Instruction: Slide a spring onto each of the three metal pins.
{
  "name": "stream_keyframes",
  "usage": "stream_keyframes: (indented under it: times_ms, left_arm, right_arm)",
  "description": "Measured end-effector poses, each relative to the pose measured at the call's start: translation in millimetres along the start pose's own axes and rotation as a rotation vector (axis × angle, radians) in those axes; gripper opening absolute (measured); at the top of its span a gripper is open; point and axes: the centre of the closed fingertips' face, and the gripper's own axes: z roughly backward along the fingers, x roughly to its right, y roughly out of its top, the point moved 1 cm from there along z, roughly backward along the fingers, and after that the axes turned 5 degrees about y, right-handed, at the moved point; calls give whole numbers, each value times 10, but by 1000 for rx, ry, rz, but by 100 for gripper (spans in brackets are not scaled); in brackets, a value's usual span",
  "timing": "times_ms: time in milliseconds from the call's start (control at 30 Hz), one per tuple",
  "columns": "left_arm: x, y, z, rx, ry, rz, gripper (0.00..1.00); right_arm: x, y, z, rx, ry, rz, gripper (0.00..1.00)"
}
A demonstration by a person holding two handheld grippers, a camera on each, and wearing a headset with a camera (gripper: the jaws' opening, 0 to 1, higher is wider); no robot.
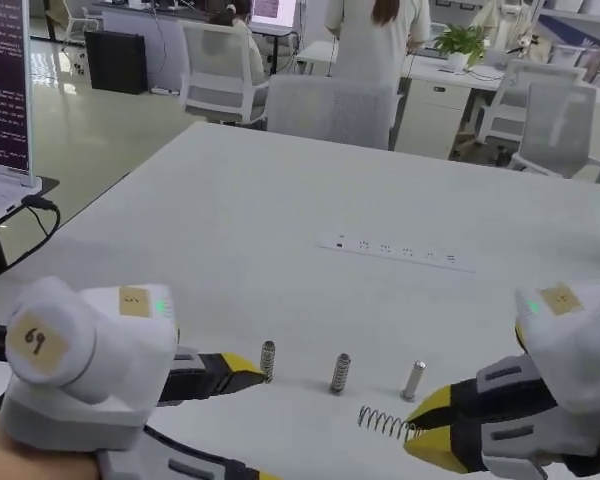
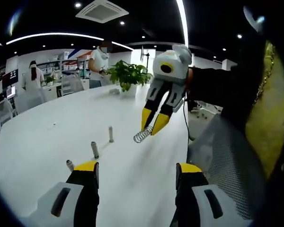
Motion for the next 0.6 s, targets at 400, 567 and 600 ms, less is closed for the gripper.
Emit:
stream_keyframes:
  times_ms: [400,567,600]
  left_arm:
    - [184,81,-53,37,-88,-85,35]
    - [234,88,-58,42,-114,-107,27]
    - [245,99,-59,48,-119,-109,25]
  right_arm:
    - [-250,169,-88,-43,102,108,8]
    - [-324,226,-121,-54,135,142,8]
    - [-332,231,-126,-58,139,146,8]
